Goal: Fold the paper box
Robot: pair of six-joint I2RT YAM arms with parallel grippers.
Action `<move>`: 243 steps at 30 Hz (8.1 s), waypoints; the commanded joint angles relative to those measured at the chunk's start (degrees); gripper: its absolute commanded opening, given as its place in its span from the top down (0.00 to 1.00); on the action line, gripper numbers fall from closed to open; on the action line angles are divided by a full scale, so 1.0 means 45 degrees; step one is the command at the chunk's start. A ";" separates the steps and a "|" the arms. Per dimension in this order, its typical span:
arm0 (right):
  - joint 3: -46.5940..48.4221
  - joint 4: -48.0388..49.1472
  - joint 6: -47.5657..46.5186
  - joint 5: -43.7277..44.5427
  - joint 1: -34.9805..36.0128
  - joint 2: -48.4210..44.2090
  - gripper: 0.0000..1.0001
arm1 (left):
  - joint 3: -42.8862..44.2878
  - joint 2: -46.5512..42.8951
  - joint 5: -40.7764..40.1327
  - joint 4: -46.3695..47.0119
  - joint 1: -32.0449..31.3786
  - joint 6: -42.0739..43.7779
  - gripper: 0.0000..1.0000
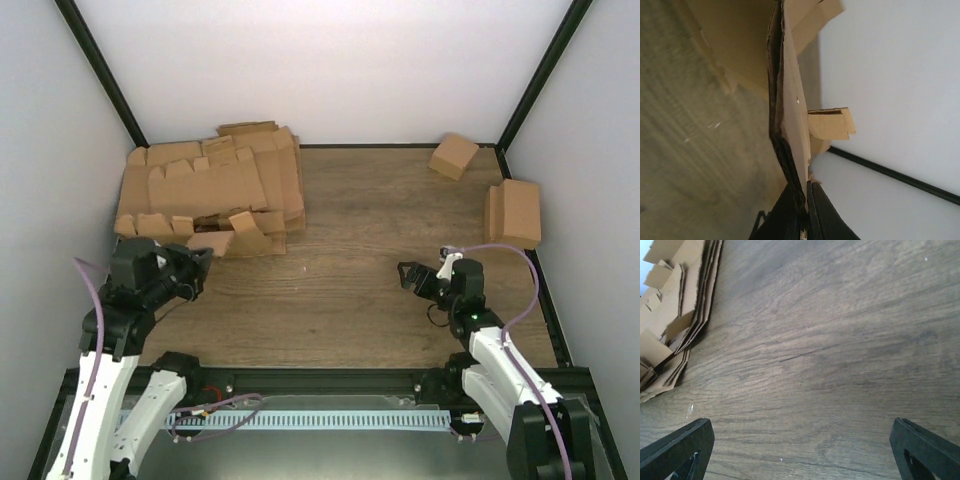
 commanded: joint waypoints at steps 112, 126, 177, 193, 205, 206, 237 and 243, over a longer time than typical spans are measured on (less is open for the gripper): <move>0.5243 0.1889 0.4764 -0.4607 0.3498 1.0078 0.41 | 0.1505 1.0625 0.2323 0.4782 -0.2406 1.3835 0.29; 0.5384 0.2631 0.4878 -0.5397 0.3680 1.1019 0.45 | 0.1380 1.0328 0.2966 0.5121 -0.2595 1.4366 0.29; 0.8646 0.1961 0.4792 -0.5469 0.3969 1.1620 0.50 | 0.1984 1.0669 0.0292 0.4186 -0.5094 1.7478 0.27; 0.7440 0.0294 0.4270 -0.3261 0.3413 0.9924 0.49 | 0.3516 1.3355 -0.0867 0.4139 -0.7479 1.9539 0.46; 0.5262 0.0011 0.2732 -0.3654 0.2668 0.8683 0.55 | 0.4452 1.5006 -0.2946 0.4302 -0.8530 1.9705 0.57; 0.5163 -0.0068 0.2590 -0.3560 0.2645 0.8652 0.56 | 0.4506 1.5095 -0.2967 0.4335 -0.8590 1.9619 0.56; 0.3087 0.4650 0.1615 -0.5654 0.2221 1.0065 0.69 | 0.2438 1.2039 -0.4821 0.6105 -0.8650 1.6032 0.40; 0.3040 0.4949 0.1807 -0.5452 0.2223 1.0475 0.72 | 0.2160 1.2126 -0.3538 0.6442 -0.8057 1.5332 0.40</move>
